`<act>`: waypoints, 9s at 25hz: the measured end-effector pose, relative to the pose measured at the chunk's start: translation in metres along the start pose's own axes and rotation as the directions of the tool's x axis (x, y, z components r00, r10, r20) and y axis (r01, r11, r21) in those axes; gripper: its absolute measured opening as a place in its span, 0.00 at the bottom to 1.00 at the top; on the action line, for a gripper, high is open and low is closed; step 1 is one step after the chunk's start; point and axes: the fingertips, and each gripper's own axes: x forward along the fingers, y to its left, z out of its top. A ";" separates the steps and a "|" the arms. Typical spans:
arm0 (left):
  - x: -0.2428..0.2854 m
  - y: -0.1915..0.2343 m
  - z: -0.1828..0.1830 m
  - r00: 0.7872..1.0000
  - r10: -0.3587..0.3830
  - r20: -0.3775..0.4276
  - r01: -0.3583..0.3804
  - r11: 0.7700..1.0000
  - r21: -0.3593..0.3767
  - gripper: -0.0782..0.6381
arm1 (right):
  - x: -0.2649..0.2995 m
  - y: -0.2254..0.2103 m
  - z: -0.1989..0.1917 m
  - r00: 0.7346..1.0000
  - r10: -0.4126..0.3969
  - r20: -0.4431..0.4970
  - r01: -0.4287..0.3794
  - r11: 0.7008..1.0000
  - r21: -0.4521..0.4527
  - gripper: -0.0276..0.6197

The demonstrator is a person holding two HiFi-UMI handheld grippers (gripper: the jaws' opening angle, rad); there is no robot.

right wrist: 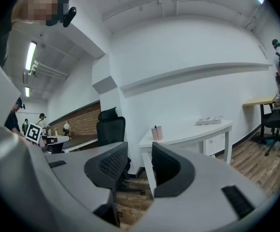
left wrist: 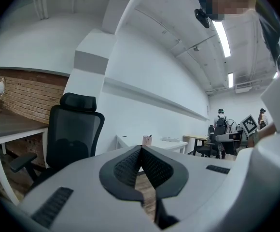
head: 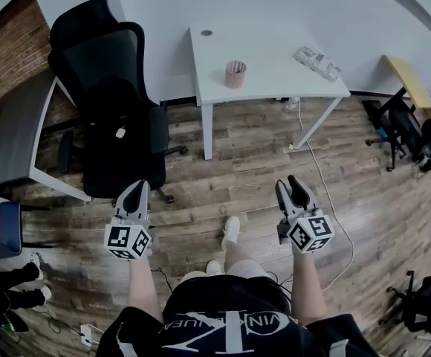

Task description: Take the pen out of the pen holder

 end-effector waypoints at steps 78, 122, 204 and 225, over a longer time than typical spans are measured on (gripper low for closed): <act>0.415 0.089 -0.020 0.996 -0.037 -0.085 0.034 0.999 -0.040 0.13 | 0.450 -0.095 0.036 0.950 0.280 -0.139 -0.295 0.950 -0.103 0.28; 0.441 0.076 -0.039 0.991 -0.070 -0.111 0.064 0.996 -0.054 0.13 | 0.475 -0.120 0.041 0.973 0.204 -0.109 -0.220 0.961 -0.167 0.15; 0.382 0.046 0.035 0.999 -0.007 0.033 0.007 1.000 0.009 0.13 | 0.351 -0.168 0.114 0.998 0.052 -0.023 -0.055 0.985 -0.161 0.14; 0.349 0.035 0.043 0.998 0.011 0.054 -0.013 1.000 0.021 0.13 | 0.313 -0.168 0.112 0.999 0.029 -0.015 -0.031 0.985 -0.167 0.14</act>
